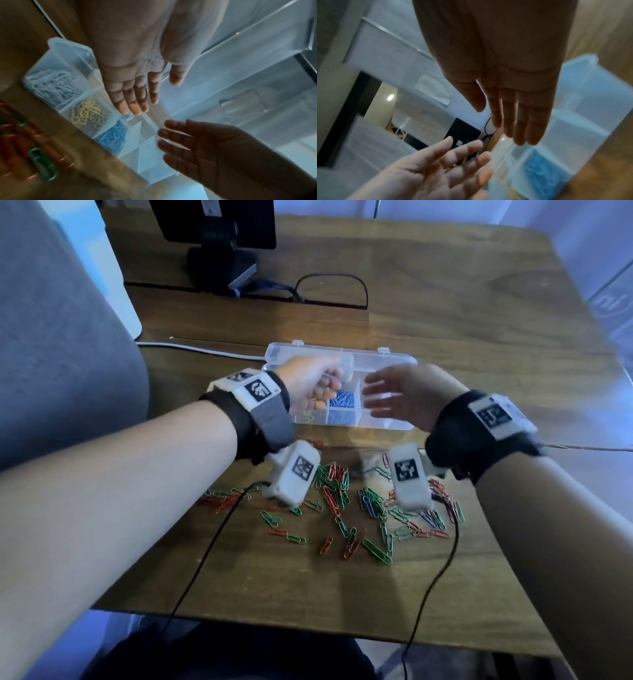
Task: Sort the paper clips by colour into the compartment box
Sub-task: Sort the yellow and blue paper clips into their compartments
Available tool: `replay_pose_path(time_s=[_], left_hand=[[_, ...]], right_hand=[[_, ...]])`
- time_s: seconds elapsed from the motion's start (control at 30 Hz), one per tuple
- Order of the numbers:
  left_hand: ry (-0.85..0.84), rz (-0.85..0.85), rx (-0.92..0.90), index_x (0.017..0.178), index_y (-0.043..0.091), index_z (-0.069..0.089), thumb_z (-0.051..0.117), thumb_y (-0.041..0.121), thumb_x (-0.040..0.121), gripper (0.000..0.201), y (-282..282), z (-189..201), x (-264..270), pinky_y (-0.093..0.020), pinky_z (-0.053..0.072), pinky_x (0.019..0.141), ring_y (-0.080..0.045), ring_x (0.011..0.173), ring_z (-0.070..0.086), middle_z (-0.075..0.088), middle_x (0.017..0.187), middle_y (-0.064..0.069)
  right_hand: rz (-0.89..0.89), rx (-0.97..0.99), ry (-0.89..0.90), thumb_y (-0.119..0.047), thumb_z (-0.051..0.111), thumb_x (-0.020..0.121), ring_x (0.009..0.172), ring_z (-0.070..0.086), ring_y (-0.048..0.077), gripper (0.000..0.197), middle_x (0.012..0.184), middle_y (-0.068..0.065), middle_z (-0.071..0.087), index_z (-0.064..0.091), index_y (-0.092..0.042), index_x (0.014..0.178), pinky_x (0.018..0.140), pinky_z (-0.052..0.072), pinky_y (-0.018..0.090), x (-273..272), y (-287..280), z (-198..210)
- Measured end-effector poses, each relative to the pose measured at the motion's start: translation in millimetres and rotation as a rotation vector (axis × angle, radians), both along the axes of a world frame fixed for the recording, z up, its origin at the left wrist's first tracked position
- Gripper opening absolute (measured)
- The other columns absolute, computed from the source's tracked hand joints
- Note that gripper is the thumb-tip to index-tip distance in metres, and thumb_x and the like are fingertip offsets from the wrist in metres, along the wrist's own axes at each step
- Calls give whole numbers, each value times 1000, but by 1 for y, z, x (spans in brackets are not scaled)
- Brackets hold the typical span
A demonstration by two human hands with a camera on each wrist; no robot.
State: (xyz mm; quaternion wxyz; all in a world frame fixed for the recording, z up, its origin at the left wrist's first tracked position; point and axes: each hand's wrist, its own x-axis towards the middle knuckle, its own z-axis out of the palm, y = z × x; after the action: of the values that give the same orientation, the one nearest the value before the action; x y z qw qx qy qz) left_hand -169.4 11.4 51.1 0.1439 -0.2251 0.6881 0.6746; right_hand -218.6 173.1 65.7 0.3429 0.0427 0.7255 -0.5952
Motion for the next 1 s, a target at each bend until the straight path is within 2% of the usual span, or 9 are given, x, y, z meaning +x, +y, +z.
replay_pose_path(time_s=[0.1,0.23,0.3,0.4,0.47,0.57,0.67,0.77,1.0], left_hand=[[90,-198,-207,91,13,67,52,16,93,15,13,-9,23,-28,45,66,-15,76,54,61,85,-1],[70,-500,-522,102,16,73,55,9,89,23,45,-28,54,-22,46,73,-16,79,60,69,92,0],[13,-597,-627,101,22,73,54,8,88,28,62,-38,69,-24,47,76,-15,82,62,70,91,2],[-39,-739,-786,115,31,67,46,5,87,44,78,-52,86,-28,49,88,-21,106,60,66,118,0],[-13,-721,-850,120,34,63,42,0,85,53,78,-57,95,-28,47,92,-22,114,57,59,129,-1],[-5,-650,-879,115,31,67,42,0,85,50,72,-63,108,-30,44,99,-22,118,54,56,134,-2],[18,-551,-881,107,28,71,46,7,89,37,71,-67,117,-25,42,89,-20,110,57,60,125,1],[96,-442,-931,99,25,72,54,18,90,21,78,-73,117,-22,38,80,-18,99,58,63,111,4],[129,-436,-1009,94,20,67,60,22,87,10,99,-81,112,-29,41,81,-20,95,55,55,100,2]], right_hand=[[172,183,110,-7,50,94,68,57,20,12,82,10,60,60,-2,98,64,52,25,23,31,-13],[361,491,328,-4,58,87,60,53,11,11,71,2,62,68,-7,89,57,45,19,51,66,-47],[456,553,419,-9,61,85,61,53,7,12,70,-3,63,70,-16,89,59,42,20,69,70,-60],[619,666,533,-10,56,84,82,59,14,27,87,-3,67,71,-25,101,70,39,20,89,75,-74],[622,713,564,-7,53,83,93,59,18,35,96,0,67,71,-28,105,73,38,19,94,83,-77],[512,646,589,-7,56,84,90,60,19,33,95,0,66,72,-27,105,76,42,22,99,104,-78],[324,594,607,-8,62,82,76,60,20,25,82,7,68,73,-22,99,68,43,23,95,127,-76],[199,624,602,-9,63,82,64,55,16,16,71,2,63,73,-15,93,56,39,16,80,144,-79],[385,630,723,-4,57,85,83,54,19,27,97,3,57,72,-17,103,76,51,31,67,138,-86]])
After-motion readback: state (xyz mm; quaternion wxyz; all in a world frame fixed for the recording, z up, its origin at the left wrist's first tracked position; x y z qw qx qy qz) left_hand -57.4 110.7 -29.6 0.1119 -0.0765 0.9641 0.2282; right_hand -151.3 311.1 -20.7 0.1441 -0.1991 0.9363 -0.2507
